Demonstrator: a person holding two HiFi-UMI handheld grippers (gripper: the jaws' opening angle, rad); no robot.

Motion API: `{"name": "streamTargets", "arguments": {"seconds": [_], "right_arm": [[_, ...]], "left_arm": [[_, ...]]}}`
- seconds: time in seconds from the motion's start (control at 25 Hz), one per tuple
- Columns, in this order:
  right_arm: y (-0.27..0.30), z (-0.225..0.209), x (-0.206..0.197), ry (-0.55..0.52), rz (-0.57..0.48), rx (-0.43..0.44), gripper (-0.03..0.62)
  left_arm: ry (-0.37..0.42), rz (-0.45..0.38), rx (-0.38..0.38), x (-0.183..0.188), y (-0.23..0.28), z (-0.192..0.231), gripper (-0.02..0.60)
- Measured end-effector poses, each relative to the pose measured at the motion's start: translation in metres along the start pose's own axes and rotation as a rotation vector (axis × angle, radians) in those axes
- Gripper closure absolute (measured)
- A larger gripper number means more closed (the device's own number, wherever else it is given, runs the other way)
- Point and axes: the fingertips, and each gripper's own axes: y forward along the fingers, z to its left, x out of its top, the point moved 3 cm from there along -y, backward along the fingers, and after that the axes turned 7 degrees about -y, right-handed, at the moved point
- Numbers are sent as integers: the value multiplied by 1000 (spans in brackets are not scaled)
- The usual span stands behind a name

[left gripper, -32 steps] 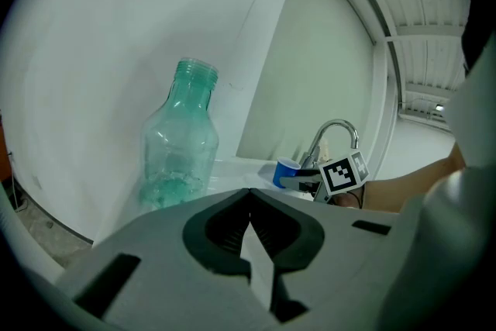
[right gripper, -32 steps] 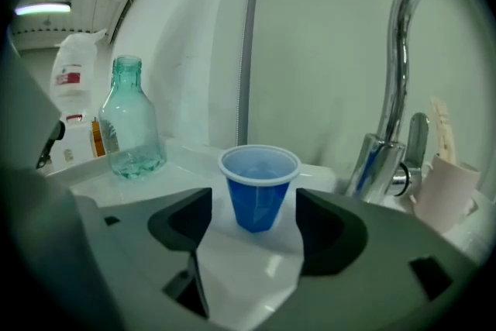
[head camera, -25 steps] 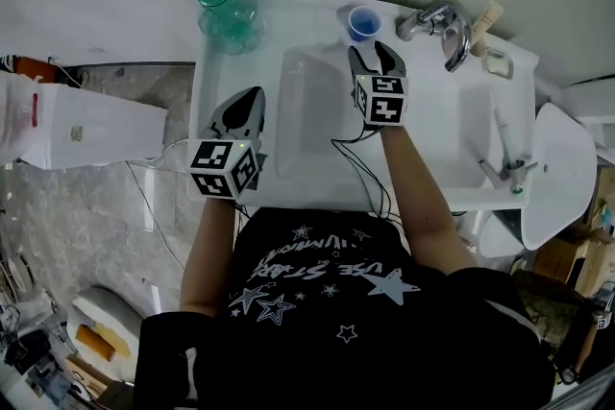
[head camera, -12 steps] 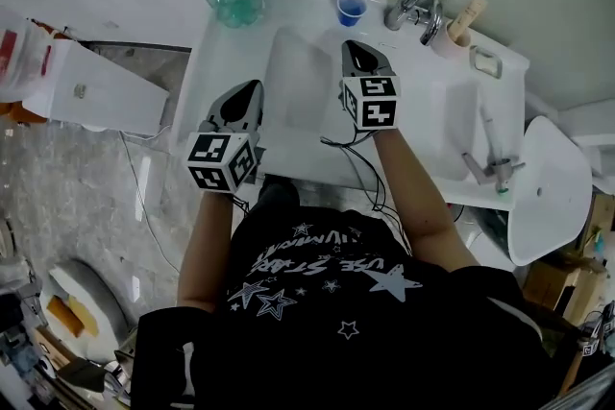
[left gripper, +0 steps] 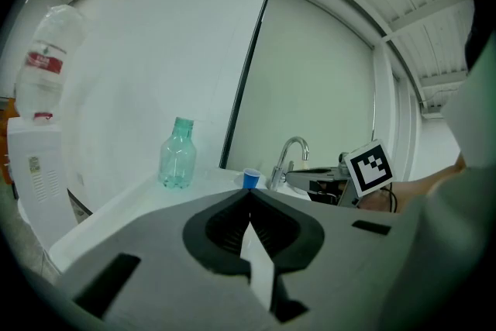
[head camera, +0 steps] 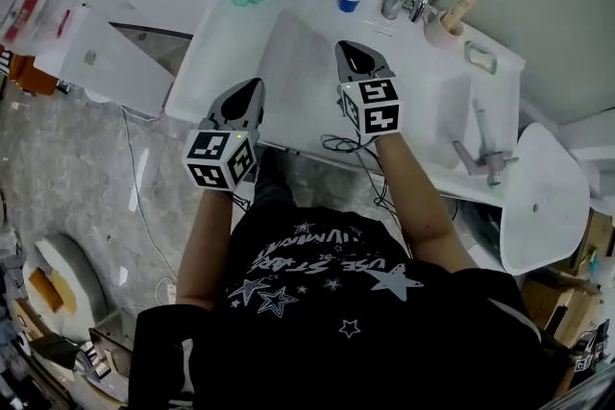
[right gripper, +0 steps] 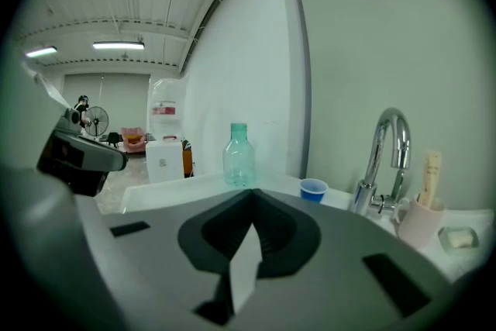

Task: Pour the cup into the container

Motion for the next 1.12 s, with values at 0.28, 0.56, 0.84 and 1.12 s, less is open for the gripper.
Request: {"name": "streamTargets", "arguments": {"seconds": [0.28, 0.56, 0.84, 1.12], "right_arm": [[-50, 13, -1, -25, -32, 34, 588], [-87, 17, -10, -33, -45, 60, 589], [-118, 26, -16, -43, -65, 90, 589], [-135, 33, -22, -18, -72, 118, 588]], "left_arm": [[-13, -32, 40, -16, -36, -32, 571], [-15, -46, 72, -32, -62, -63, 571], [-23, -49, 105, -46, -86, -86, 571], [-32, -52, 120, -54, -104, -99, 571]]}}
